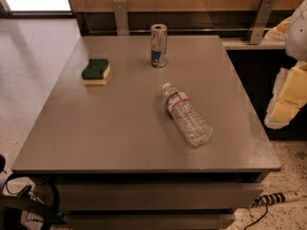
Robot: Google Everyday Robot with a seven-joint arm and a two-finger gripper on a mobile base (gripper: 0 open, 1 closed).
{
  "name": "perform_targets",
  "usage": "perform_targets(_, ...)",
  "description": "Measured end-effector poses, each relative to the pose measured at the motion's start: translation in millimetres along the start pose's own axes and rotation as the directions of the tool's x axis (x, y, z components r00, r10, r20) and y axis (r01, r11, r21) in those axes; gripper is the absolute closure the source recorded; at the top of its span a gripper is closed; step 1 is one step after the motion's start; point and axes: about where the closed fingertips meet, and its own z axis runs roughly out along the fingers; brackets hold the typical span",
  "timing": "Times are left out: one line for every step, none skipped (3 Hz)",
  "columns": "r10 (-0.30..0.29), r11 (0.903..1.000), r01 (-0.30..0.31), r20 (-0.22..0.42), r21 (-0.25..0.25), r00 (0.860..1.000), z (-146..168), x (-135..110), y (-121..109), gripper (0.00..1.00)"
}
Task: Place water bottle upright
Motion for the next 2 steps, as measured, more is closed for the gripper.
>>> perform_targets(0.013, 0.9999, -0.013, 0.006, -0.001, 1.0, 0, -3, -5, 0.0)
perform_targets(0.121, 0.9892, -0.122, -0.024, -0.08, 0.992, 25, -21, -31, 0.0)
